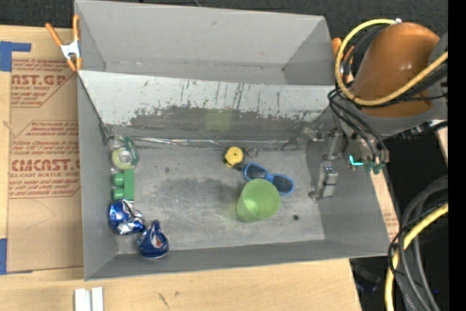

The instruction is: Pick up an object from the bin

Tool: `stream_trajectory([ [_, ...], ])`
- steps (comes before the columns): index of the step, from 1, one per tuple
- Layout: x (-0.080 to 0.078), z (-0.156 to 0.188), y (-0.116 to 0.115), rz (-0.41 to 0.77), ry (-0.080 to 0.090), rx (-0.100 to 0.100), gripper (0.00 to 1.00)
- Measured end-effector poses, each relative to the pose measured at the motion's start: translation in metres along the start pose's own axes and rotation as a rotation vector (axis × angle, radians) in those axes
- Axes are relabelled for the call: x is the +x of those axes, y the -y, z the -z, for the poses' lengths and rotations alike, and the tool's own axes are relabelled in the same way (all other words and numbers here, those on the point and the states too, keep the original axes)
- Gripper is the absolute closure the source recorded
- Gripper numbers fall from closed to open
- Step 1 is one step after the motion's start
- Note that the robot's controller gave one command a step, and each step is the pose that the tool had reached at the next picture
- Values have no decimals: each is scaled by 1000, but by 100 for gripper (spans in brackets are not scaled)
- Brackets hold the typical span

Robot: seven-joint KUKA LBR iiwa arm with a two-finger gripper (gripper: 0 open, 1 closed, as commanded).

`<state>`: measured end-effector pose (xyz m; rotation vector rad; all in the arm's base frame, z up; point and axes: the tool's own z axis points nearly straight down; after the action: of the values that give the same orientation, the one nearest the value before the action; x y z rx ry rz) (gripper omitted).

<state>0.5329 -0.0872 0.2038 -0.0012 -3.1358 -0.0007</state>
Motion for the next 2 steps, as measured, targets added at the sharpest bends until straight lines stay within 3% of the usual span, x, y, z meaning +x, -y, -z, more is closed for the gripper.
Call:
stream_trajectory([
  [1, -33, -138, -58, -16, 2, -2, 0],
  [2, -35, -134, -57, -18, 7, 0, 100],
])
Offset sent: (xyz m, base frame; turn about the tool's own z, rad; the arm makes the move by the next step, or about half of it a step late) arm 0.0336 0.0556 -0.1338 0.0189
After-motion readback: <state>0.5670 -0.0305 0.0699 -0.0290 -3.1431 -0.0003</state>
